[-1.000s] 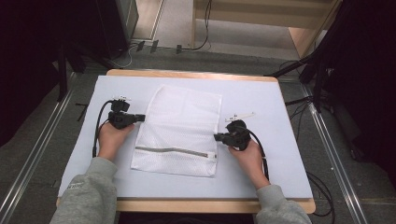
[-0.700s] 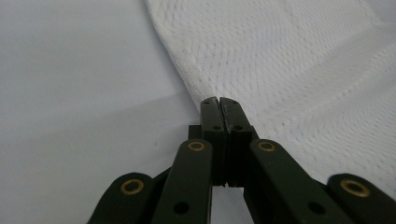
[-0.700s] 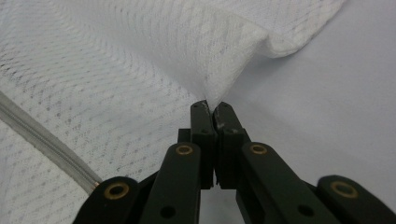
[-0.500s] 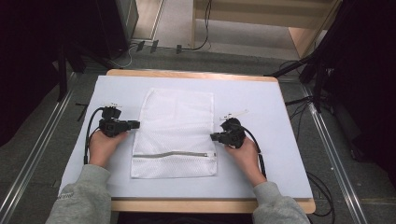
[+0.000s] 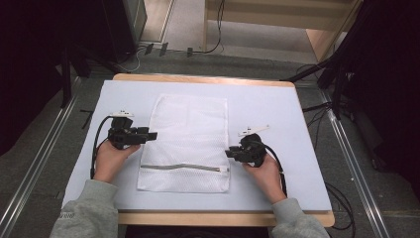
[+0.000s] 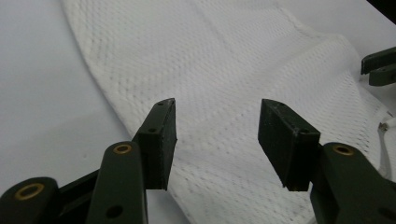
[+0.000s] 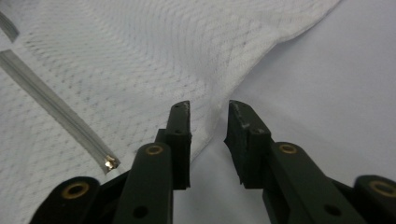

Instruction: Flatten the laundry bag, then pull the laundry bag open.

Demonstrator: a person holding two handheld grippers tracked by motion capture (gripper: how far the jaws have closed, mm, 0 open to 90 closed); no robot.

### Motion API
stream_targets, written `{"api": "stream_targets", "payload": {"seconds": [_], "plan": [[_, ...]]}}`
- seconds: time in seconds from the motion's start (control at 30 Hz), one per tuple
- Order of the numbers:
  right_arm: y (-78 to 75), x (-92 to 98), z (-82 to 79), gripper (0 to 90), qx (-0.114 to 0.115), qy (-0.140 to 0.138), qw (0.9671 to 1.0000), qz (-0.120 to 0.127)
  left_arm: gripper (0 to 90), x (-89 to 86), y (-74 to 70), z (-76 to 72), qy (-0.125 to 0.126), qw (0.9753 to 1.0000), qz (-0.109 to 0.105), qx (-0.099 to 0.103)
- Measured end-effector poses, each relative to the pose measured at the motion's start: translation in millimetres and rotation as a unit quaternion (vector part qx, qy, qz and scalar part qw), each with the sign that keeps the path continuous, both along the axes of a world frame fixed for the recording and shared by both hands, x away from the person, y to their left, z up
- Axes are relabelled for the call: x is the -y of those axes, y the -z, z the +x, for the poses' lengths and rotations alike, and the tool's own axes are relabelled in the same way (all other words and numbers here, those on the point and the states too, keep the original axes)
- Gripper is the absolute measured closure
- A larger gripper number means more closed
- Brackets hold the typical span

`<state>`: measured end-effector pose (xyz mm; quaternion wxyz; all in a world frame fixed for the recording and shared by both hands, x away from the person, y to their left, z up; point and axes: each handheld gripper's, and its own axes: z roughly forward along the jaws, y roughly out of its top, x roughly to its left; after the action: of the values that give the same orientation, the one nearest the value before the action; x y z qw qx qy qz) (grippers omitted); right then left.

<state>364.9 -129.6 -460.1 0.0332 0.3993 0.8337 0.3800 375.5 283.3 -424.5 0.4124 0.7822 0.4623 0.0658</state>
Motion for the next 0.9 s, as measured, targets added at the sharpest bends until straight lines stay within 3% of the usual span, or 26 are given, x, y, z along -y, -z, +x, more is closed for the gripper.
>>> {"api": "stream_targets", "payload": {"seconds": [0.23, 0.43, 0.7, 0.9], "plan": [[-3.3, -0.2, -15.8, 71.3, 0.005, -0.021, 0.9996, 0.016, 45.9, 15.4, -4.4, -9.5, 0.020, 0.9998, -0.001, 0.004], [-3.8, -5.0, -23.2, 82.4, -0.008, -0.029, 0.9995, 0.010, 45.5, 27.0, -5.0, -13.5, 0.040, 0.9992, 0.001, 0.005], [2.9, -12.2, -25.2, 89.8, -0.026, -0.037, 0.9990, -0.004, 45.1, 46.9, -2.7, -17.6, 0.069, 0.9976, 0.004, -0.002], [4.8, -13.4, -28.0, 90.0, -0.032, -0.044, 0.9985, -0.007, 44.8, 56.9, -2.7, -19.4, 0.082, 0.9967, 0.004, 0.000]]}}
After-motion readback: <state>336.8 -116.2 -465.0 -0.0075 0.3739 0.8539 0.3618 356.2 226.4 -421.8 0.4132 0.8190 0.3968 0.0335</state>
